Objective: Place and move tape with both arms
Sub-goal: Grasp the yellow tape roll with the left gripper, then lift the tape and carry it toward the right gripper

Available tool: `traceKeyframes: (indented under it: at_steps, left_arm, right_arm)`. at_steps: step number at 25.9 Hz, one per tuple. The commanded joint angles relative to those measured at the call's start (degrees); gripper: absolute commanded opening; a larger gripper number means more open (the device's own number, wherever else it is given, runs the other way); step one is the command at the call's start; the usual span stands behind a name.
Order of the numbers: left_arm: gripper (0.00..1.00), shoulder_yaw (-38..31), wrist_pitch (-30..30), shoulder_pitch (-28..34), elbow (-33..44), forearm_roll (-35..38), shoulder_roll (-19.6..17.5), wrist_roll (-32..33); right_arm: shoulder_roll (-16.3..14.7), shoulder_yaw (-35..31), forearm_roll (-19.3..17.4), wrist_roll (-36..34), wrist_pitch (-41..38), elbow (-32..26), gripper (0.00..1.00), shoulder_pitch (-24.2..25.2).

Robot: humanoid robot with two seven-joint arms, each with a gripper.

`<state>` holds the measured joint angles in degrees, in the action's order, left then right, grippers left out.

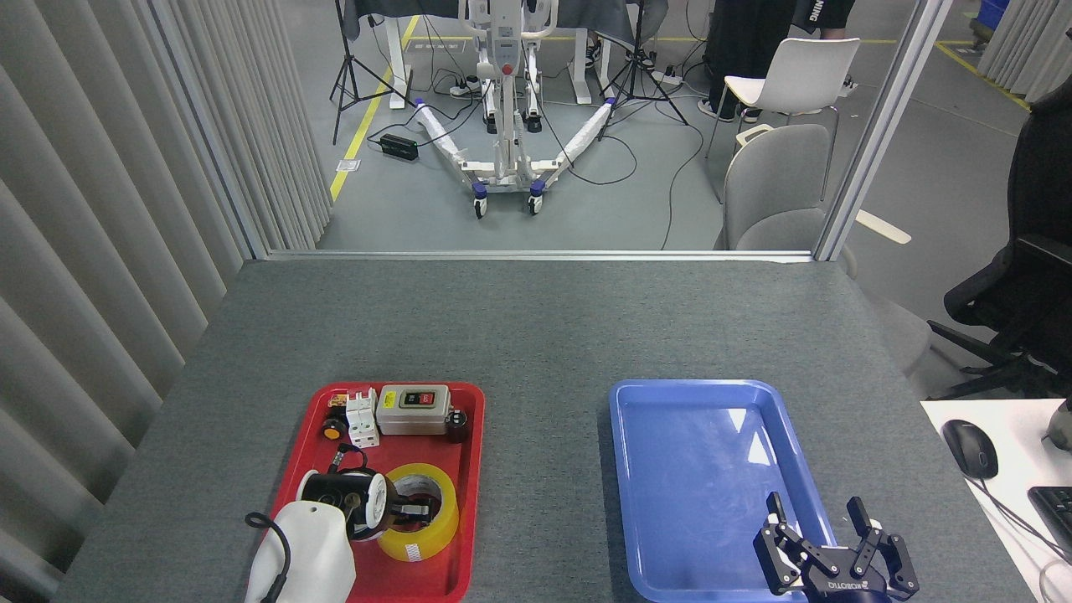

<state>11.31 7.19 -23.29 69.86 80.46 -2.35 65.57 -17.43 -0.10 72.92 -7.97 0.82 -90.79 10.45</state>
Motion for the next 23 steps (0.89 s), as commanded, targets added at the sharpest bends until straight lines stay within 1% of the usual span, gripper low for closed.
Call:
traceKeyframes:
  at_steps: [1, 3, 6, 9, 10, 12, 13, 16, 17, 19, 20, 22, 23]
  left_arm:
    - [0.40, 0.0, -1.3, 0.1, 0.1, -0.2, 0.0, 0.0]
    - [0.39, 0.0, -1.4, 0.1, 0.3, -0.2, 0.0, 0.0]
    - [0.33, 0.0, -1.6, 0.1, 0.4, -0.6, 0.0, 0.0]
    - [0.32, 0.0, -2.4, 0.2, 0.1, -0.7, -0.1, -0.2]
    - [0.29, 0.0, -2.6, 0.2, 0.0, -0.7, -0.1, -0.3]
    - [0.15, 0.0, -2.7, 0.2, 0.0, -0.7, -0.2, -0.2]
    - [0.00, -0.1, -2.7, 0.3, -0.1, -0.7, -0.3, -0.1]
    - [0.00, -1.4, -2.7, 0.6, 1.3, -2.7, -0.2, 0.0]
    - [0.00, -2.8, -2.9, 0.9, 3.3, -3.6, -0.2, 0.1]
    - [0.00, -8.0, -4.5, 3.2, 8.6, -8.3, -0.2, 0.0]
    - [0.00, -10.1, -6.5, 4.6, 11.4, -12.6, -0.3, 0.3]
    - [0.00, -13.7, -13.3, 6.9, 15.9, -23.3, -0.8, 2.0]
    - [0.00, -16.1, -18.1, 8.4, 16.9, -30.0, -1.1, 4.8]
  right_arm:
    - [0.0, 0.0, 0.0, 0.0, 0.0, 0.0, 1.00, 0.0]
    - [0.0, 0.0, 0.0, 0.0, 0.0, 0.1, 1.00, 0.0]
    - [0.0, 0.0, 0.0, 0.0, 0.0, 0.4, 1.00, 0.0]
    - [0.1, 0.0, 0.0, 0.0, 0.0, 0.4, 1.00, 0.1]
    - [0.1, 0.0, 0.0, 0.0, 0.0, 0.4, 1.00, 0.1]
    - [0.2, 0.0, 0.3, 0.0, 0.0, 0.4, 1.00, 0.1]
    - [0.5, 0.0, 0.7, 0.0, 0.0, 0.5, 1.00, 0.1]
    - [1.1, 0.0, 1.6, 0.0, 0.0, 0.5, 1.00, 0.1]
    - [1.1, 0.0, 1.6, 0.0, 0.0, 0.5, 1.00, 0.1]
    - [1.2, 0.0, 1.6, 0.0, 0.0, 0.6, 1.00, 0.1]
    - [1.3, 0.0, 1.7, 0.0, 0.0, 0.6, 1.00, 0.0]
    - [1.6, 0.0, 1.8, 0.0, 0.0, 0.6, 1.00, 0.0]
    - [1.7, 0.0, 1.8, 0.0, 0.0, 0.6, 1.00, 0.0]
